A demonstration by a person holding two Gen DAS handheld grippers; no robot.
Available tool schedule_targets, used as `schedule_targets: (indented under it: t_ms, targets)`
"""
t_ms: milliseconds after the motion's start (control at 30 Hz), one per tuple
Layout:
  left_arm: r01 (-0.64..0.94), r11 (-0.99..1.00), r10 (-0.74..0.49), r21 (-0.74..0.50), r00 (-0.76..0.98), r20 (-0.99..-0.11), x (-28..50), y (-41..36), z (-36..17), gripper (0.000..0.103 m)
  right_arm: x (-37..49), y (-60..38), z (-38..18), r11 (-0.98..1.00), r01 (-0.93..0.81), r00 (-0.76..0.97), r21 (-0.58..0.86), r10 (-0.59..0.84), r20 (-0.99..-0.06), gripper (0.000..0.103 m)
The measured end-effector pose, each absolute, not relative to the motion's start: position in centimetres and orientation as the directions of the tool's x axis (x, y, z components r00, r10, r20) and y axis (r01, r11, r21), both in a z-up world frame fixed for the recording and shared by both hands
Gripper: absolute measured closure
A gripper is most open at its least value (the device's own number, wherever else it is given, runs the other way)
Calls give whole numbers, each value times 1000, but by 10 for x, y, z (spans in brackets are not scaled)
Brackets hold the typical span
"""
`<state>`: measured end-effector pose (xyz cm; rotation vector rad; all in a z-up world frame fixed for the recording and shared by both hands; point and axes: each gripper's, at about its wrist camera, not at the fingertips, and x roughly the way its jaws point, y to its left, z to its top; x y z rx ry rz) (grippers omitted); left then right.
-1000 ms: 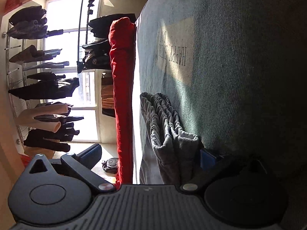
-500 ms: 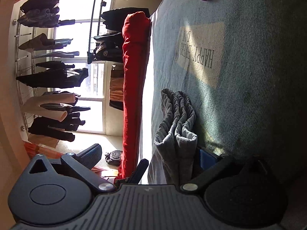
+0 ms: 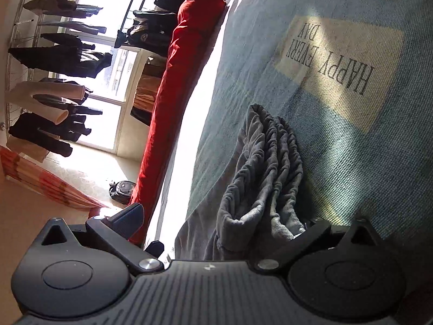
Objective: Fold clothes
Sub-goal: 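Grasp the gathered elastic cuff of the grey sweatpants with the right gripper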
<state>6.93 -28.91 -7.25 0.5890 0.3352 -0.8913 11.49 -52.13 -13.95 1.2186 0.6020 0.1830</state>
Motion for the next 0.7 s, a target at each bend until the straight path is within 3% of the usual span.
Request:
schedule_targets:
  t_ms: [200,400,467,700]
  targets:
    - [787,532,-577,312,607,-547,71,-243,-76,9,101,-525,-146,359,67,837,931,487,-249,2]
    - [719,631,-485,291,658,-576,84,-201,-77,9,90,-522,-145,423,8,840,906,489,-236,4]
    - [700,667,-477,256,665,-575,88,-191,-75,9,86,-524,-146,436,7,841,900,484,-241,9]
    - [659,730,-468,183,676,-569,89,-171,-72,9,75,-546,-166,326,45,855,944,476,-206,46]
